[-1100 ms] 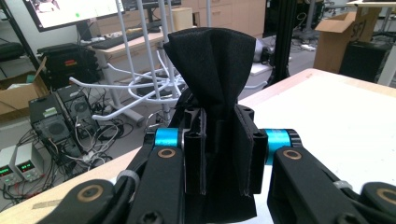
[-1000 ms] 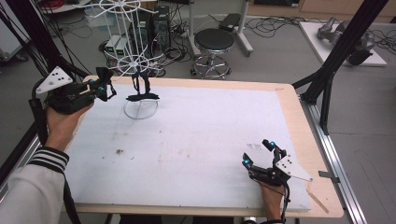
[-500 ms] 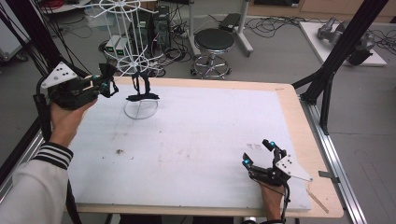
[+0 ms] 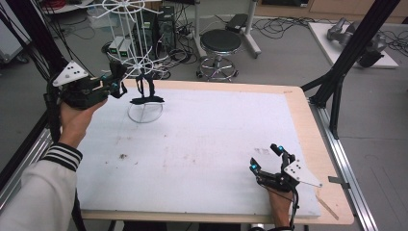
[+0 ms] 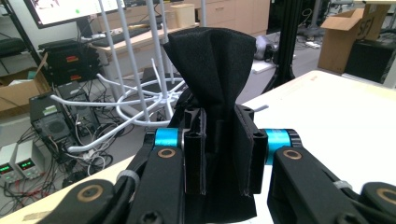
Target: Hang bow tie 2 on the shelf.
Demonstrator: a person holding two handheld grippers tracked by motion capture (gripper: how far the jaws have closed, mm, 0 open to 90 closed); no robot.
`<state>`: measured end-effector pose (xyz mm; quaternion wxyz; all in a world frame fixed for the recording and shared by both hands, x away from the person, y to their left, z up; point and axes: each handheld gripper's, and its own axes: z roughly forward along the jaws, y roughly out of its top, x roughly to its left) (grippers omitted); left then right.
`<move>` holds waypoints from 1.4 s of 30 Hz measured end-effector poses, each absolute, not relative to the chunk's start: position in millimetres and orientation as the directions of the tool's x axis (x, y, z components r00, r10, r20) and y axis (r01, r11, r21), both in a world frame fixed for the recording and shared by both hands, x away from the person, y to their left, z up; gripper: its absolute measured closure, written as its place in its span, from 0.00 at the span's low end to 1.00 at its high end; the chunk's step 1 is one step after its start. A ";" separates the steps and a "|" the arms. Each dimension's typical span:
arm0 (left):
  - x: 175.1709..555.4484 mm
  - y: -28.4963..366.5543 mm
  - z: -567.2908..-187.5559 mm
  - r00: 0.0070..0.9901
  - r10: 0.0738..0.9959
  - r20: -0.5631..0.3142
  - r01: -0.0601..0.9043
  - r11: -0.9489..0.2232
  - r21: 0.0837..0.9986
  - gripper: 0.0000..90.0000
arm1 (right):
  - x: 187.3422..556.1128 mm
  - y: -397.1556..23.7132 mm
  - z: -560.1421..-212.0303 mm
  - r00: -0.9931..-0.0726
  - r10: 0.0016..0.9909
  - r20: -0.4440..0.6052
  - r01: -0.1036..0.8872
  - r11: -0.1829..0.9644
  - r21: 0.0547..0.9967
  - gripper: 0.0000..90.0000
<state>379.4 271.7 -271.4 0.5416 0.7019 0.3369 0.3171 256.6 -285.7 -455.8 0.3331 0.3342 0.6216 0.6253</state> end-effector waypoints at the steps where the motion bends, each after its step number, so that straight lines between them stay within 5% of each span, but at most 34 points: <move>1: 380.2 270.9 -272.0 0.571 0.817 0.078 0.133 -0.186 0.974 0.84 | 257.2 -286.0 -455.7 -0.554 0.833 -0.003 -0.008 -0.002 1.000 0.11; 42: 410.7 234.0 -275.9 0.582 0.810 0.062 0.195 -0.214 0.957 0.84 | 256.5 -286.0 -455.8 -0.555 0.832 0.009 -0.001 -0.012 1.000 0.11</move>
